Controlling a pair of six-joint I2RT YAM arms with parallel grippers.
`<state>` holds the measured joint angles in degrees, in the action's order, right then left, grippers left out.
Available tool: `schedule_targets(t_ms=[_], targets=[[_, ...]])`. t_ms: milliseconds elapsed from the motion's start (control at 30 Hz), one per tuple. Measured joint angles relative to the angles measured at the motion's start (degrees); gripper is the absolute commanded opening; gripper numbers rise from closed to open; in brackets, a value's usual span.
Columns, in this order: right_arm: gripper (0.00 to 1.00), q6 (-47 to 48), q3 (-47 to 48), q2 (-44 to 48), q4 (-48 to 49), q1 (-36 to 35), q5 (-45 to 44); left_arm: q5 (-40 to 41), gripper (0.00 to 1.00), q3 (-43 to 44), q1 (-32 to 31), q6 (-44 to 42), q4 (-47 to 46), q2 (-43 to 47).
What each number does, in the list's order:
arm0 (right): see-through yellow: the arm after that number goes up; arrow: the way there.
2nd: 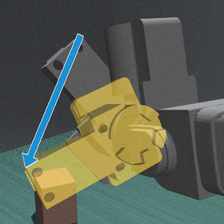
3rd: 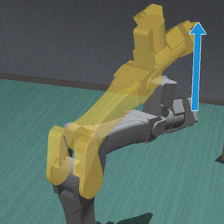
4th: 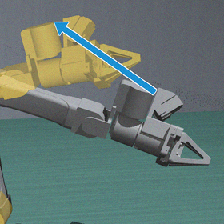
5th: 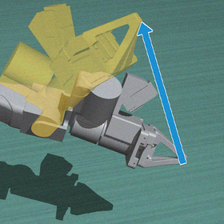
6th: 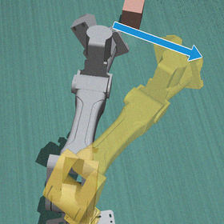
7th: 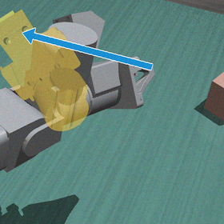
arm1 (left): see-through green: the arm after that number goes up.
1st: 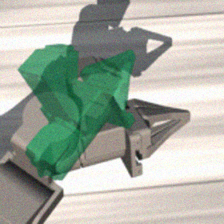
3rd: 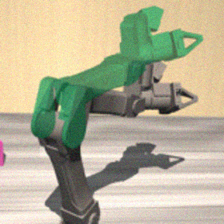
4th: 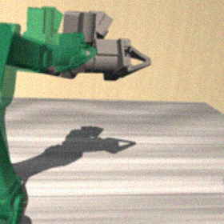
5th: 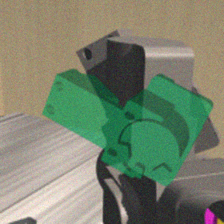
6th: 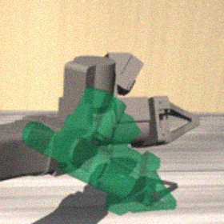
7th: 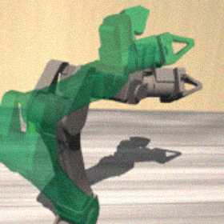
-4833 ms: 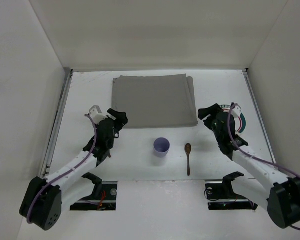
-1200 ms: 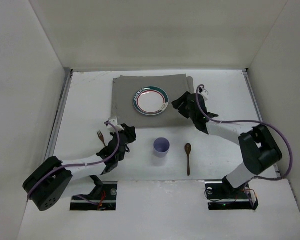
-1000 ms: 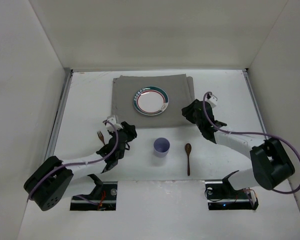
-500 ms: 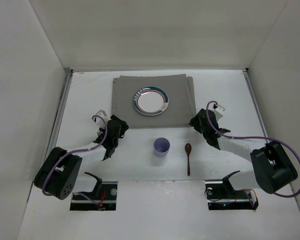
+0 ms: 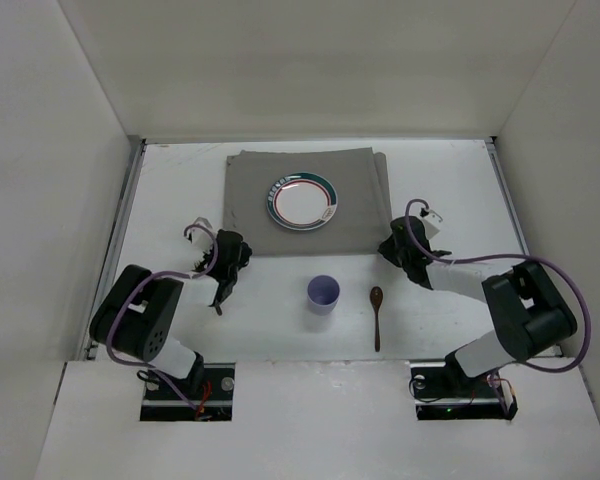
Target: Set the dinner table for one person
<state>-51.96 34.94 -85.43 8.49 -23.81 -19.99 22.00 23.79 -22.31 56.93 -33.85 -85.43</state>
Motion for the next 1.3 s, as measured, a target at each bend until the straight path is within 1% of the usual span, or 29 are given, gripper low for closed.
schedule_targets(t_ms=[67,133,233,267,367,467,567,700,833,1033,1100,1133,1167,1233,1267,1300], targets=[[0.2,-0.7,0.3,-0.8,0.1,0.2,0.3,-0.5,0.14,0.3,0.2,0.4,-1.9,-1.8],[0.13,-1.4,0.6,-1.4,0.1,0.2,0.3,-1.0,0.1,0.5,0.2,0.9,-3.9,-3.4],[0.04,-2.3,1.1,-2.2,0.1,0.2,0.0,-1.4,0.06,0.7,0.3,1.9,-6.4,-5.1],[0.03,-2.6,1.1,-2.2,0.1,0.2,-0.2,-1.6,0.06,0.7,0.4,2.1,-6.8,-5.3],[0.01,-3.4,1.0,-1.9,0.1,0.2,-0.4,-2.8,0.05,0.2,1.1,2.4,-7.3,-5.0],[0.01,-4.5,-0.6,0.3,0.6,0.2,-0.4,-4.0,0.05,-1.6,1.8,2.5,-7.1,-2.8],[0.01,-5.6,-3.7,5.1,0.7,0.1,0.0,-5.5,0.05,-4.3,1.9,2.4,-5.0,1.9],[0.02,-6.6,-8.4,13.5,-0.4,-0.2,1.4,-7.3,0.05,-6.9,1.6,2.0,0.4,9.5],[0.03,-6.8,-11.6,20.6,-2.8,-0.3,1.9,-7.0,0.06,-7.6,-0.5,1.5,4.4,13.9],[0.03,-6.9,-14.5,26.9,-7.0,0.1,2.0,-6.8,0.07,-9.8,-3.8,1.4,7.4,16.0],[0.06,-7.0,-14.9,28.8,-8.4,0.3,2.0,-6.8,0.08,-10.1,-4.7,1.5,8.2,16.8],[0.09,-7.0,-15.0,29.6,-9.1,0.3,2.0,-6.7,0.1,-10.3,-5.0,1.5,8.7,17.6],[0.19,-7.0,-15.0,30.5,-9.7,0.2,2.0,-6.7,0.12,-10.4,-5.1,1.5,9.3,18.6],[0.39,-7.1,-15.3,31.8,-10.3,0.2,1.5,-5.9,0.24,-10.8,-5.4,1.2,10.4,20.5],[0.47,-7.0,-15.5,32.3,-10.7,0.3,0.7,-5.1,0.3,-10.9,-5.4,0.8,11.3,21.4],[0.52,-6.6,-15.7,32.9,-11.3,0.5,0.0,-4.3,0.35,-10.9,-5.4,0.4,12.2,22.4]])
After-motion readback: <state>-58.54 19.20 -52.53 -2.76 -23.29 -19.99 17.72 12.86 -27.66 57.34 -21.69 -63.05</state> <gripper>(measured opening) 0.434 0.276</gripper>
